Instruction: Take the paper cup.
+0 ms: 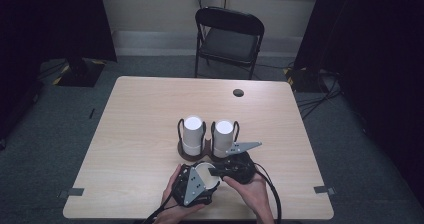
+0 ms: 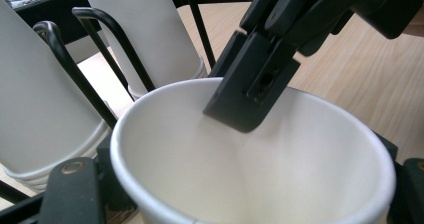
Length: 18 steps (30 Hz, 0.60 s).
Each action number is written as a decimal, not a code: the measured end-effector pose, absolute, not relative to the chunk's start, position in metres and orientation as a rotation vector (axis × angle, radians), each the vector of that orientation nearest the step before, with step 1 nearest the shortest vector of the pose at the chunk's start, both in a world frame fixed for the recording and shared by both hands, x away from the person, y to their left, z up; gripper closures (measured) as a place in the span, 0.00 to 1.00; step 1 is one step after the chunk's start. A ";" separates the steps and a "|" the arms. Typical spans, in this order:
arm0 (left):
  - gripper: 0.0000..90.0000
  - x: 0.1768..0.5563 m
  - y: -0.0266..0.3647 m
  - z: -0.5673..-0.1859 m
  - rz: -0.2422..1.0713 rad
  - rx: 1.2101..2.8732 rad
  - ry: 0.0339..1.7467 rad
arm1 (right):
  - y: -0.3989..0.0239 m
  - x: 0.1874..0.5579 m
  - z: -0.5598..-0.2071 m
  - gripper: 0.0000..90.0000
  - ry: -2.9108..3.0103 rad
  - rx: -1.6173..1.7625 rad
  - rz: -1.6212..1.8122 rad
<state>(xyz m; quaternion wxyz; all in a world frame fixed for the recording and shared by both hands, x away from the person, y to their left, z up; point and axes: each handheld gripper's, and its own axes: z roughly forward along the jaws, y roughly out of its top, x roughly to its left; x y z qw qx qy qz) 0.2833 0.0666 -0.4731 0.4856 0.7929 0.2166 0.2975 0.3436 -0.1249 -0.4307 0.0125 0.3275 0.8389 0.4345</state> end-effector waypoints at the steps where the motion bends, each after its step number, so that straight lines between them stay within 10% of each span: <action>1: 0.25 0.283 0.067 -0.473 0.723 1.929 0.529 | -0.126 0.343 -0.430 0.80 2.601 1.023 1.363; 18: 0.25 0.291 0.076 -0.473 0.647 1.885 0.625 | -0.140 0.331 -0.427 0.73 2.385 0.934 1.543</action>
